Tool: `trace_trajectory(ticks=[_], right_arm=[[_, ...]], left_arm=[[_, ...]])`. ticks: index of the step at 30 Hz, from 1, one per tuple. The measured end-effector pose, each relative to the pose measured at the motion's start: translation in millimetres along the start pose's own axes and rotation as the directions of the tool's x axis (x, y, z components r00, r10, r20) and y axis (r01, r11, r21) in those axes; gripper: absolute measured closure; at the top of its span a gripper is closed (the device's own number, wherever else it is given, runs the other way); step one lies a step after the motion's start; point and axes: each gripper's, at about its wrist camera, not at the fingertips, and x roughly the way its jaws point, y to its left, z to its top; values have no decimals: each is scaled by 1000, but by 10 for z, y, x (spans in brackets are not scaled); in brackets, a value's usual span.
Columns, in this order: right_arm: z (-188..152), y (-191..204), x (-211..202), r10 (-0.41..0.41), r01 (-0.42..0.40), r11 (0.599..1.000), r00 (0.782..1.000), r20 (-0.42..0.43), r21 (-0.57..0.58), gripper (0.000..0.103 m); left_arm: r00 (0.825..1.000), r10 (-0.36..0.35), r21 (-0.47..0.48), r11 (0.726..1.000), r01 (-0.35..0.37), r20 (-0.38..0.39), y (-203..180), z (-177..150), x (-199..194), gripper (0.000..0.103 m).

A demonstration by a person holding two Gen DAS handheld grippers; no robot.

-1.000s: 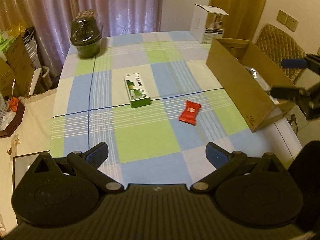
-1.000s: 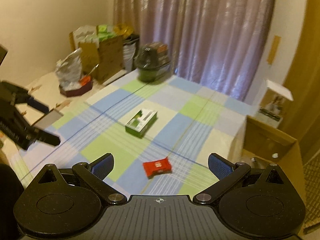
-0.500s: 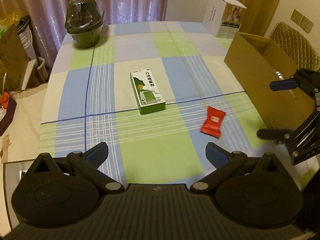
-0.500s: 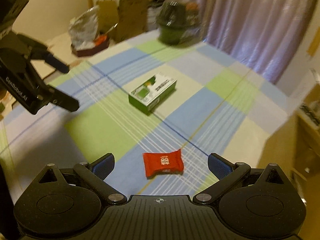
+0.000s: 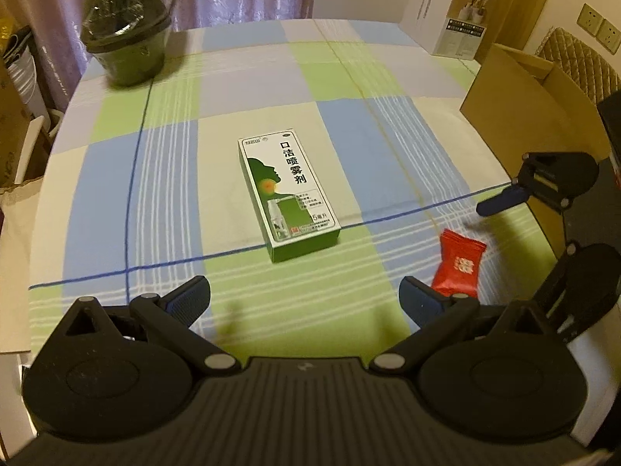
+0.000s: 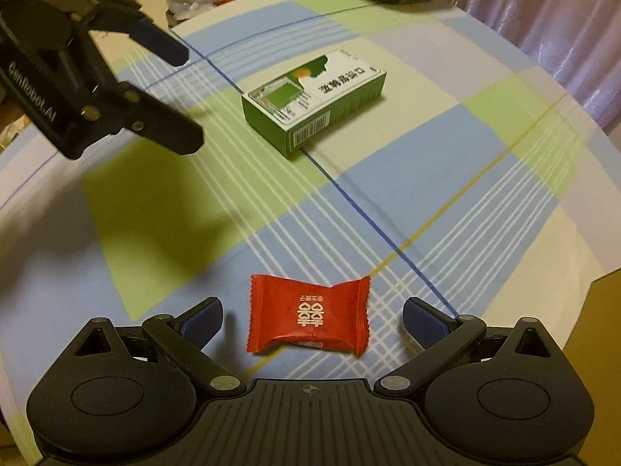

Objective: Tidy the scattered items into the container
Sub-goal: 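Grasp the green mouth-spray box with the left tool while the right tool grasps the red candy, then carry the spray box and red candy with both tools to the cardboard box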

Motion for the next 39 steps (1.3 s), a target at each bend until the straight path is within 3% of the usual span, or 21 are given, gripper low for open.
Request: trace_trajectory(ticks=[2, 6, 9, 11, 24, 29, 31, 33, 39], right_arm=[[25, -22, 62, 10, -10, 1000, 1000, -13, 10, 23], [48, -47, 102, 15, -14, 1000, 1000, -18, 25, 24], [55, -62, 87, 30, -29, 998, 999, -20, 47, 46], [59, -57, 62, 17, -16, 999, 1000, -18, 50, 50], [90, -294, -224, -76, 44, 966, 990, 119, 256, 51], [61, -302, -266, -84, 48, 960, 989, 122, 274, 51], [30, -300, -290, -88, 49, 955, 989, 120, 291, 51], [-2, -291, -319, -86, 44, 952, 988, 125, 303, 51], [-43, -230, -401, -85, 37, 937, 989, 124, 347, 51]], left_arm=[[1000, -6, 0, 1000, 6, -5, 7, 33, 76, 1], [1000, -11, -1, 1000, 11, -5, 25, 80, 173, 1], [1000, -13, -15, 1000, 13, -4, 55, 96, 228, 1], [1000, -16, -26, 1000, 16, -4, 78, 109, 270, 1], [999, -10, -90, 996, 13, 34, 112, 405, 628, 2], [999, 32, -127, 991, -30, 16, 155, 541, 809, 19], [999, 42, -140, 989, -42, -2, 182, 556, 857, 40], [999, 45, -136, 990, -46, -10, 192, 532, 852, 48], [998, 42, -63, 997, -45, -38, 98, 287, 585, 53]])
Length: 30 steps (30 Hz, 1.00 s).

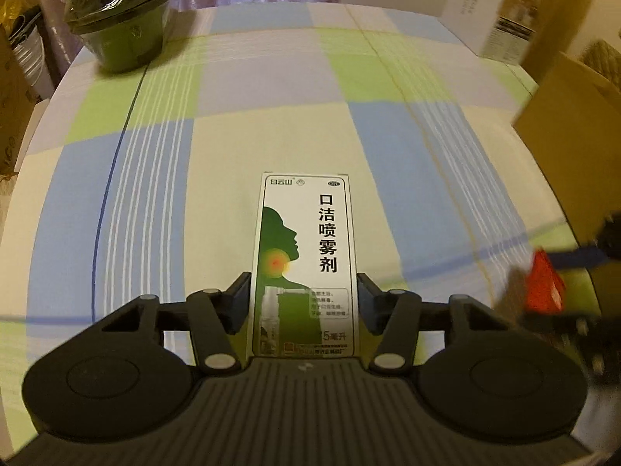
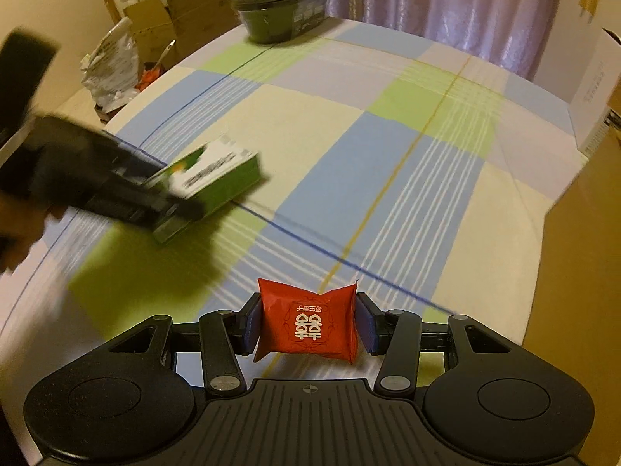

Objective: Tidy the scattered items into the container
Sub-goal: 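Carry the spray box and red candy with both tools to the cardboard box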

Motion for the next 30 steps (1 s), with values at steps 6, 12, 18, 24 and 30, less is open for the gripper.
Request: trace_trajectory(ticks=[6, 12, 18, 24, 30], right_arm=[[-252, 226, -232, 0, 0, 999, 1000, -15, 38, 51], [-563, 461, -327, 4, -2, 998, 1000, -30, 61, 51], [-684, 493, -383, -15, 17, 994, 1000, -20, 107, 51], [-769, 482, -442, -30, 31, 992, 999, -14, 119, 51], [-871, 536, -630, -48, 46, 990, 999, 11, 134, 51]], left_arm=[[998, -30, 34, 999, 32, -51, -236, -501, -363, 53], [995, -47, 34, 998, 51, -90, -441, -830, -487, 43], [995, -27, 36, 999, 30, -93, -488, -761, -359, 41], [995, -16, 45, 999, 21, -103, -542, -831, -376, 53], [995, -35, 41, 998, 39, -92, -650, -1000, -609, 53]])
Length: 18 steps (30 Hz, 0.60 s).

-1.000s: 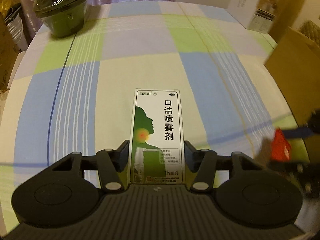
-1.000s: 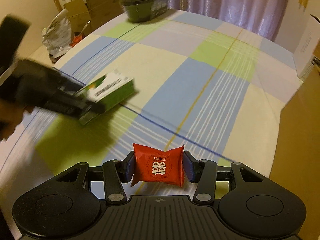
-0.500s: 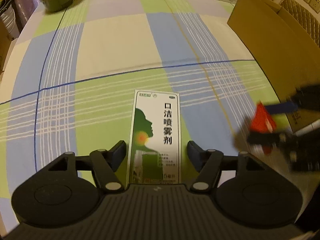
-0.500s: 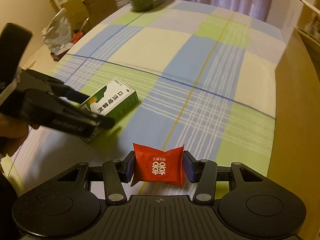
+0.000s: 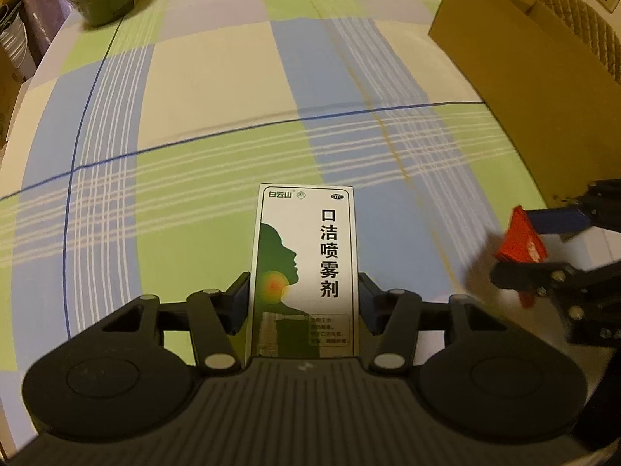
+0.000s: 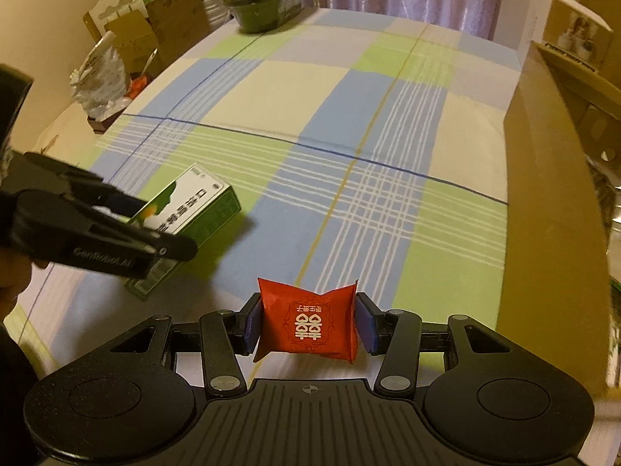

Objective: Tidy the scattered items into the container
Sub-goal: 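Carry the spray box and red candy with both tools to the cardboard box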

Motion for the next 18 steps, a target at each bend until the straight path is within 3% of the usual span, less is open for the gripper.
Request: trace_trajectory(ticks=[18], right_arm=[[-298, 215, -854, -21, 21, 1000, 994, 104, -3, 51]], left_arm=[[998, -11, -47, 999, 13, 54, -519, -489, -814, 53]])
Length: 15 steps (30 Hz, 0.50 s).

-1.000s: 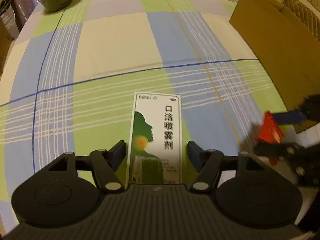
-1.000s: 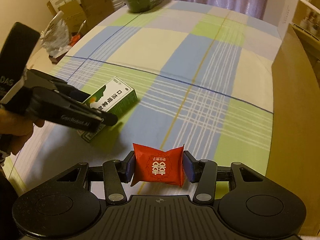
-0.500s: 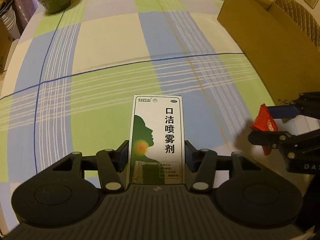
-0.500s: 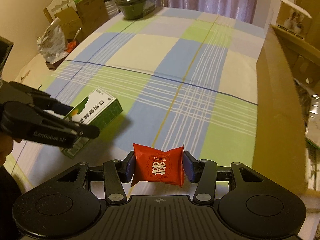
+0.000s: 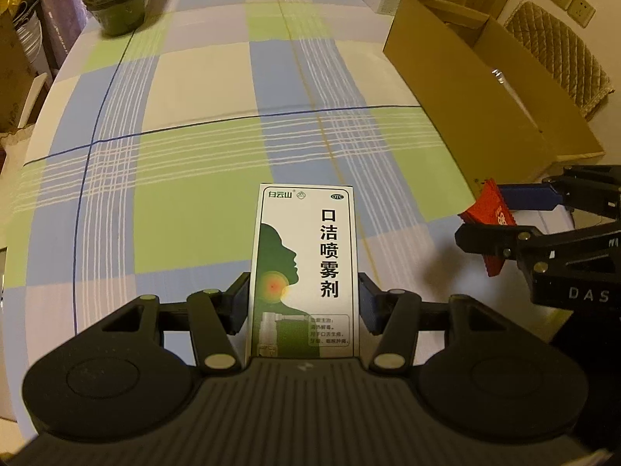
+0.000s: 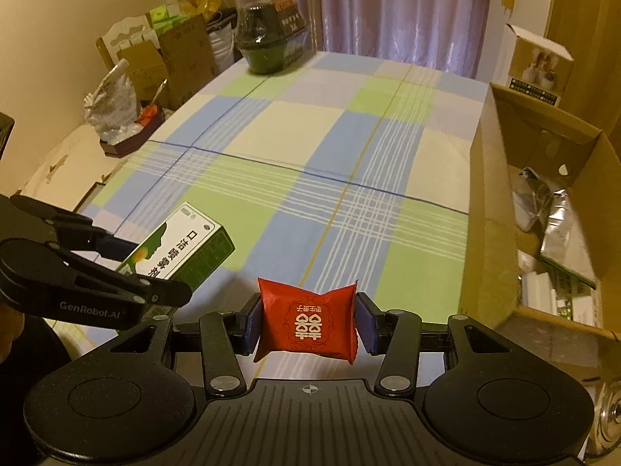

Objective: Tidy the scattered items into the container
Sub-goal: 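Carry the spray box and red candy with both tools to the cardboard box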

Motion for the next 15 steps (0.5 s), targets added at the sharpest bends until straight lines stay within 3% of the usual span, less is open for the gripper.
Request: trace_trajectory(ticks=[15], right_arm=[[-97, -45, -288, -16, 14, 999, 999, 51, 36, 51]], left_arm=[[1000, -9, -2, 1000, 9, 27, -178, -139, -293, 53]])
